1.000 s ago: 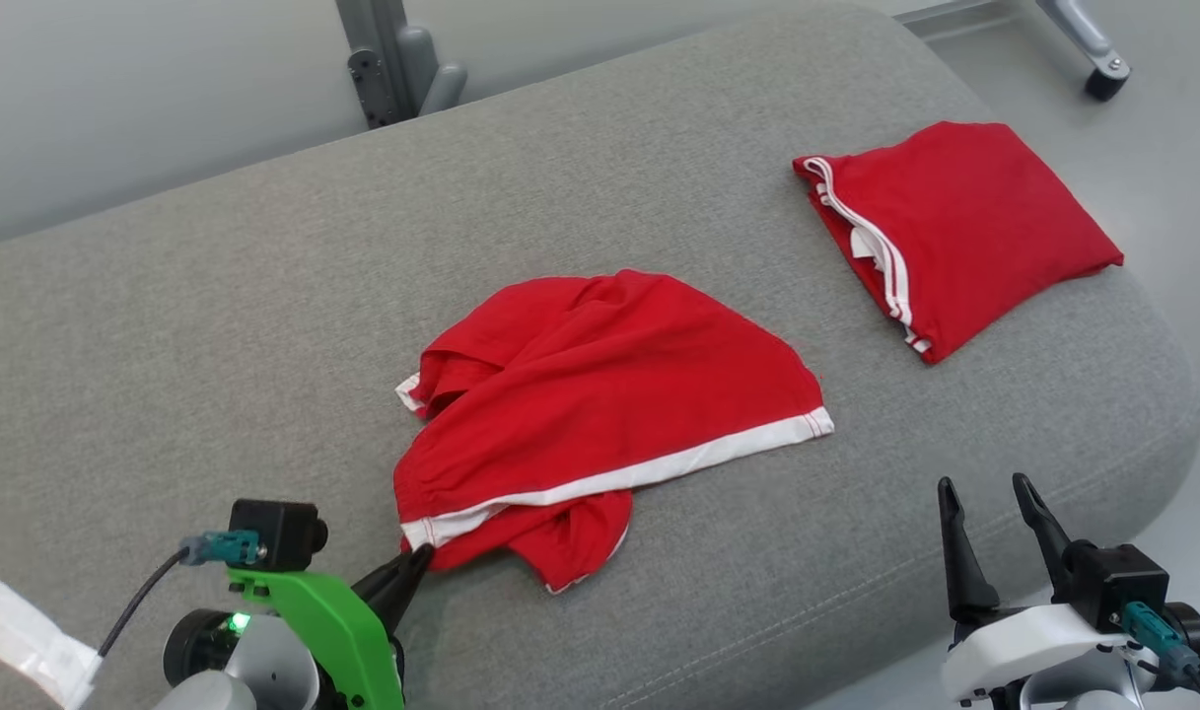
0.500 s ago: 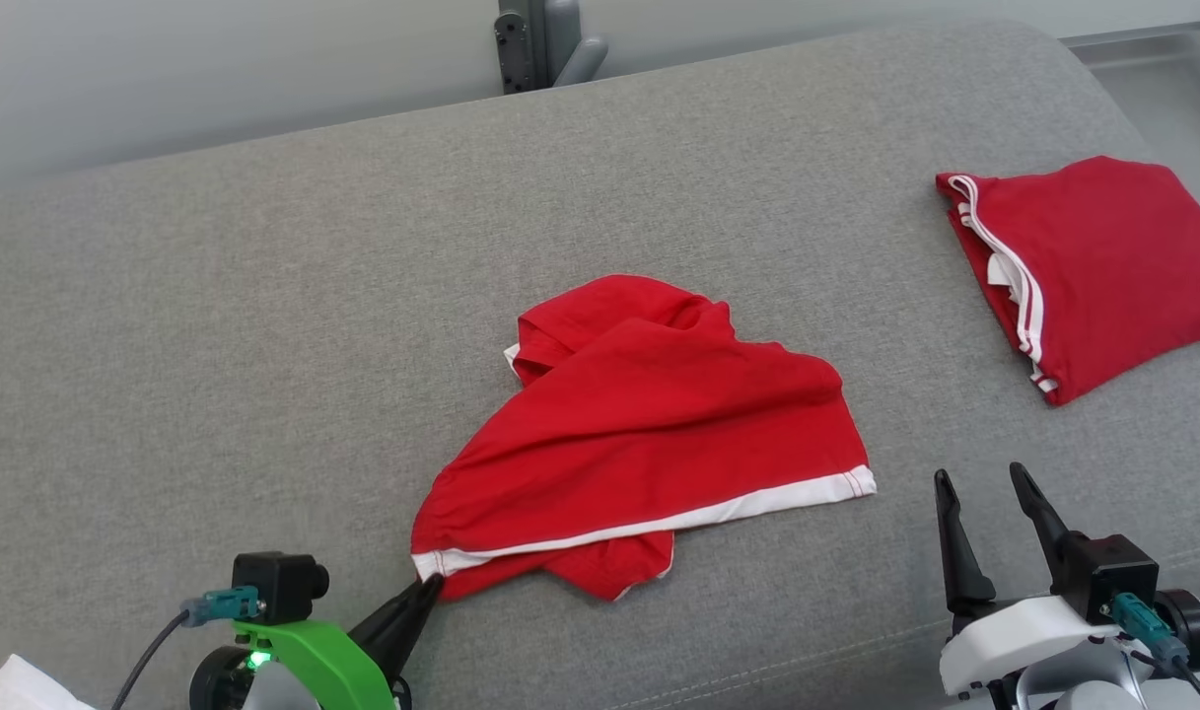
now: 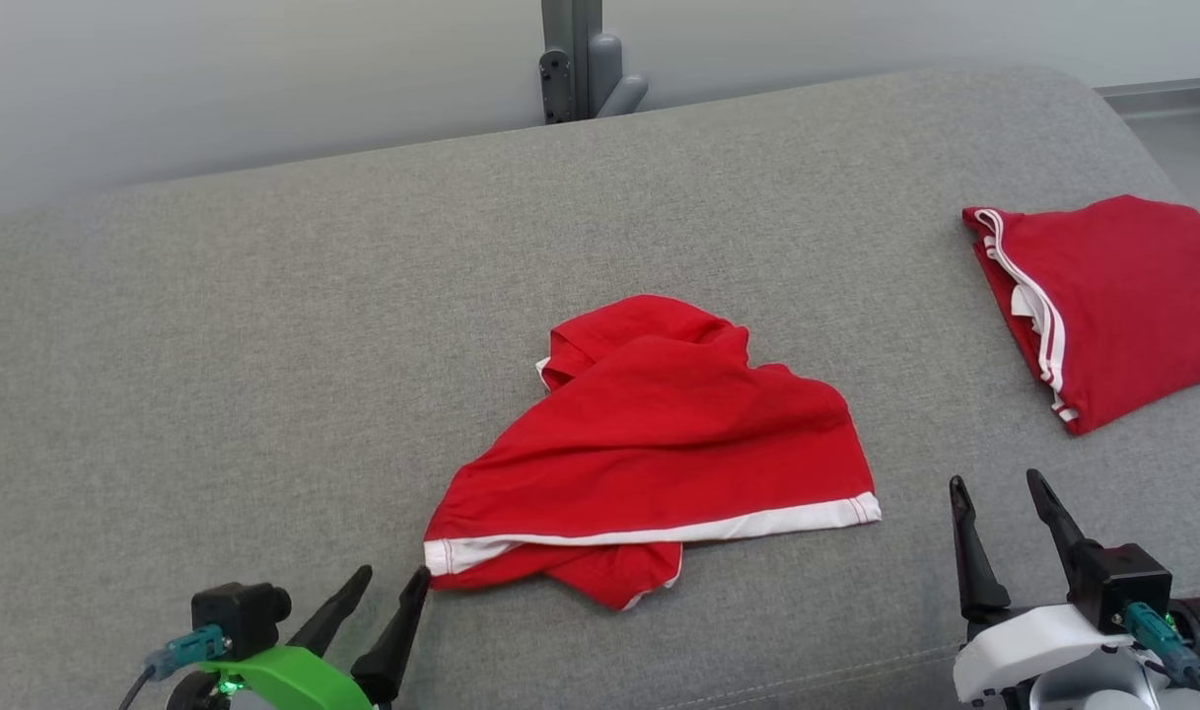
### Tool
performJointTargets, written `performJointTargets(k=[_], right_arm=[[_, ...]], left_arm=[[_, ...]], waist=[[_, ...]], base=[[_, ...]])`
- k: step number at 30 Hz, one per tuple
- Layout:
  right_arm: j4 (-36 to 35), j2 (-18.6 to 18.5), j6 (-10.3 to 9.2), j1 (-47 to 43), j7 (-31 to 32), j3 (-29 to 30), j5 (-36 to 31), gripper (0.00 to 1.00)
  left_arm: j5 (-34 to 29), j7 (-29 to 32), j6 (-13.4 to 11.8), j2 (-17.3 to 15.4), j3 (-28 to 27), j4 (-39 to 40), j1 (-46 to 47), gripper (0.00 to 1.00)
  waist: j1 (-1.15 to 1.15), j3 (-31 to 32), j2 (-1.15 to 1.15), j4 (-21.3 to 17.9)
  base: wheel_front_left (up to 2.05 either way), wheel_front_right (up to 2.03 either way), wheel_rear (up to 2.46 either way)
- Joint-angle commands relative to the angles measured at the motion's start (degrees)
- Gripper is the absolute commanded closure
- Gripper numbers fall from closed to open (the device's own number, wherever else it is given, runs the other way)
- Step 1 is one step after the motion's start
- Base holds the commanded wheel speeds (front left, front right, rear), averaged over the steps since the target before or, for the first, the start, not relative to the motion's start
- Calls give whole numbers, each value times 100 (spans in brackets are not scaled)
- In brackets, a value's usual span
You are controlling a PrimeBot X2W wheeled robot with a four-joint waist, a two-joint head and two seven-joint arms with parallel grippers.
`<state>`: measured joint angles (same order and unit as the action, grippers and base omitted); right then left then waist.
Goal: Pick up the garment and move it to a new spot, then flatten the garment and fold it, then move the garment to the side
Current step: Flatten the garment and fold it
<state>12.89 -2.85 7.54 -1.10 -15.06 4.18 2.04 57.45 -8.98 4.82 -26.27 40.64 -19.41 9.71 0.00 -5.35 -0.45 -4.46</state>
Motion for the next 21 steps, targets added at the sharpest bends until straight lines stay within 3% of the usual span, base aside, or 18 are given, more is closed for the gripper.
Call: performJointTargets(k=[1, 7, 11, 16, 21], right_arm=[[-62, -10, -11, -46, -15, 30, -63, 0], [-253, -12, -11, -150, -15, 228, -333, 0], [-364, -11, -11, -243, -15, 417, -486, 0], [-433, -9, -11, -354, -15, 562, -589, 0], [-376, -9, -11, -373, -16, 473, -643, 0]], left_arm=[[-60, -123, -67, -50, -55, -3, -88, 0], [-637, -558, -569, -98, -272, -26, -331, 0], [-1126, -622, -876, 36, -846, 112, -576, 0], [-1955, -618, -952, 374, -1719, 397, -994, 0], [-2611, -619, -756, 842, -2510, 608, -1431, 0]], waist=[[0, 70, 45, 28], [0, 326, 45, 120], [0, 492, 45, 207], [0, 616, 45, 342], [0, 726, 45, 435]], base=[[0, 0, 0], [0, 0, 0], [0, 0, 0], [0, 0, 0], [0, 0, 0]])
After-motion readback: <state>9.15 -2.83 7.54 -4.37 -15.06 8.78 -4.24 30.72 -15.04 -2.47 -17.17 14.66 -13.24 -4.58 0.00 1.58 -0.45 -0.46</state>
